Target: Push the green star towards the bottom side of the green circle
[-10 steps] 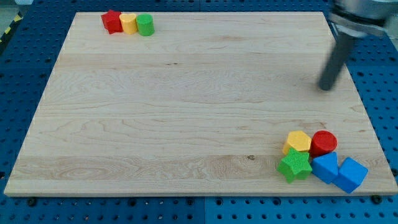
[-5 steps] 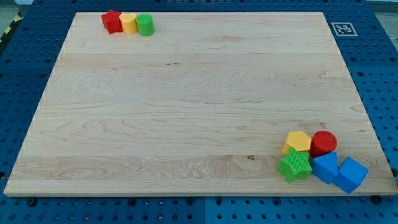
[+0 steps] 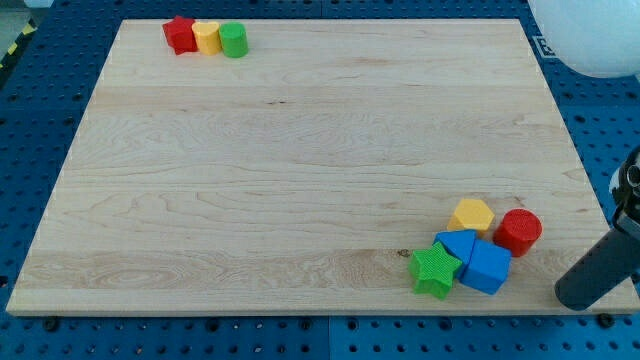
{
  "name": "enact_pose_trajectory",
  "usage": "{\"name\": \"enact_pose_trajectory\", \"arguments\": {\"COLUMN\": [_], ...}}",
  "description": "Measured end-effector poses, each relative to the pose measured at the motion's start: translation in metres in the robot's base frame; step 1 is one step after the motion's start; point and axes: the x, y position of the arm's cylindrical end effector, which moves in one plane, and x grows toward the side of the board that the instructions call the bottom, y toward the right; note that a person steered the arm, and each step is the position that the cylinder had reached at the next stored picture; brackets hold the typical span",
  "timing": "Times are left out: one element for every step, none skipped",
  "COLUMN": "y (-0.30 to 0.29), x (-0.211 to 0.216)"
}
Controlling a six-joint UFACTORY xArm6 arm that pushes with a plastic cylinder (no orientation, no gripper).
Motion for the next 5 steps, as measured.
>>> {"name": "enact_pose_trajectory", "arguments": {"y": [-0.016, -0.072, -0.151, -0.219, -0.239], "x": [0.0, 0.0, -0.002, -0.041, -0.055]}}
